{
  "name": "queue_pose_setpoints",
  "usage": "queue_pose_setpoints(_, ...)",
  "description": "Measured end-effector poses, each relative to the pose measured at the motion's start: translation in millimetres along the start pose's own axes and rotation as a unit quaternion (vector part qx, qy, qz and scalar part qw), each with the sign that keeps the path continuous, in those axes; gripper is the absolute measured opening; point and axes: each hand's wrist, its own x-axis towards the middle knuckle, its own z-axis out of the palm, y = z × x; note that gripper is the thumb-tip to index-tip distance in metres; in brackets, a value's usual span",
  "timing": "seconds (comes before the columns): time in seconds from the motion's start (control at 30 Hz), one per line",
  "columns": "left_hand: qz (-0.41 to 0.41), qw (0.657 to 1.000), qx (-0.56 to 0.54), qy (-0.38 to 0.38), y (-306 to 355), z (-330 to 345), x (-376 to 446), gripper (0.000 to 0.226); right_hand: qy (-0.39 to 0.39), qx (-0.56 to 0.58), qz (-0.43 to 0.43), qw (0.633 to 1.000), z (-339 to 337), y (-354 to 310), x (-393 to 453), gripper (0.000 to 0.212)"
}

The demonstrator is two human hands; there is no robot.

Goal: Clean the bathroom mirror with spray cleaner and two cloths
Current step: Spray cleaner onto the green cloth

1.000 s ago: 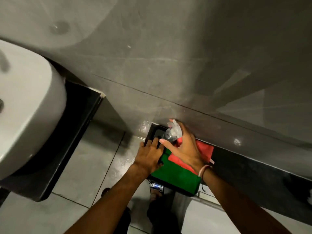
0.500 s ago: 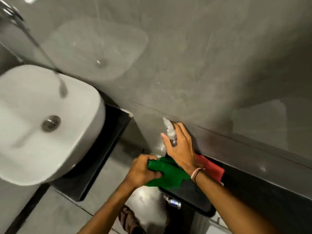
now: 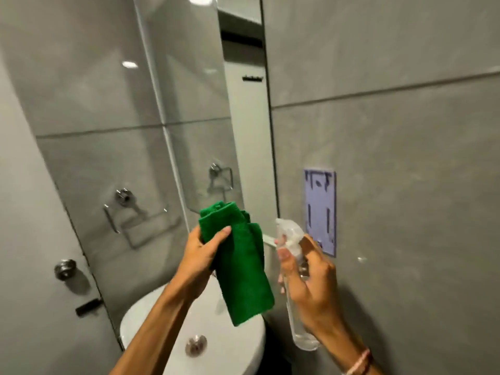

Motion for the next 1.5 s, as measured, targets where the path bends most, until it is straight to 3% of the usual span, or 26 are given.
queue_pose_setpoints(0.13, 0.026, 0.999, -0.01, -0.037, 65, 13, 30, 0.026, 0.0, 0.027, -0.026, 0.999, 7, -42, 54, 0.029)
queue_pose_setpoints(0.27, 0.031, 0.996, 0.002, -0.089, 110, 26, 41, 0.023, 0.01, -0.037, -0.069, 0.997, 13, -66, 78, 0.028)
queue_pose_setpoints(0.37, 0.037, 0.995, 0.003, -0.087, 130, 36, 41, 0.023, 0.006, -0.068, -0.08, 0.994, 11, -67, 81, 0.035)
queue_pose_setpoints(0.53, 0.047, 0.993, -0.004, -0.105, 139, 49, 36, 0.016, -0.001, -0.118, -0.105, 0.987, -6, -63, 73, 0.025)
queue_pose_setpoints(0.63, 0.044, 0.993, -0.003, -0.108, 133, 57, 31, 0.024, 0.018, -0.133, -0.099, 0.986, -22, -57, 61, 0.023)
queue_pose_setpoints(0.8, 0.02, 0.992, 0.0, -0.123, 101, 69, 25, 0.029, 0.027, -0.112, -0.034, 0.993, -48, -47, 29, 0.039)
queue_pose_setpoints(1.1, -0.036, 0.989, -0.017, -0.14, 43, 93, 16, 0.022, 0.042, -0.205, -0.024, 0.978, -70, -26, -9, 0.022)
queue_pose_setpoints(1.23, -0.056, 0.989, -0.018, -0.138, 29, 97, 11, 0.032, 0.026, -0.243, 0.006, 0.97, -82, -9, -32, 0.019)
queue_pose_setpoints(1.5, -0.103, 0.985, -0.037, -0.135, -25, 88, -10, 0.034, 0.025, -0.231, 0.141, 0.962, -106, 43, -146, 0.028)
